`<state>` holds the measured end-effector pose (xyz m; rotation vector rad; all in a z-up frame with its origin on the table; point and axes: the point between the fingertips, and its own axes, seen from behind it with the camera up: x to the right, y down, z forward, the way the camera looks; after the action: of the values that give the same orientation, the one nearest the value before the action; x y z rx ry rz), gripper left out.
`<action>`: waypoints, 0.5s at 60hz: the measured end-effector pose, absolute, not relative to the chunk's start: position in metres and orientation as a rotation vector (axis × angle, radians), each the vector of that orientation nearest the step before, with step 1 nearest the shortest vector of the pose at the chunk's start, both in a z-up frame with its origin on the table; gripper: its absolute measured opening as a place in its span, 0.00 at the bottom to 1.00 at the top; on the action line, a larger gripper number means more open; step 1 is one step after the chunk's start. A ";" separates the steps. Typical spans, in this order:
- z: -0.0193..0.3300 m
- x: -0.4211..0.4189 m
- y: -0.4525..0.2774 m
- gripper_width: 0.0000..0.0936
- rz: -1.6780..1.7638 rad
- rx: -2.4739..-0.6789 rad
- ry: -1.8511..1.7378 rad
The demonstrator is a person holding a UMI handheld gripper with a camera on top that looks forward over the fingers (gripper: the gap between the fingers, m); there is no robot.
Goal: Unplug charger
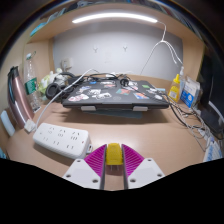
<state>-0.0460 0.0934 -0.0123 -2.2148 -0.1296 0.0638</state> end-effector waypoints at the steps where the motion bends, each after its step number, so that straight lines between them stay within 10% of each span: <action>1: -0.012 -0.046 0.094 0.32 0.066 -2.214 -0.128; 9: -0.012 -0.047 0.098 0.40 0.063 -2.199 -0.127; 16: -0.008 -0.045 0.097 1.01 0.020 -2.179 -0.162; 30: 0.020 -0.044 0.067 0.95 0.076 -2.107 -0.204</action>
<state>-0.0444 0.0667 0.0202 -2.1073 -0.2036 0.0758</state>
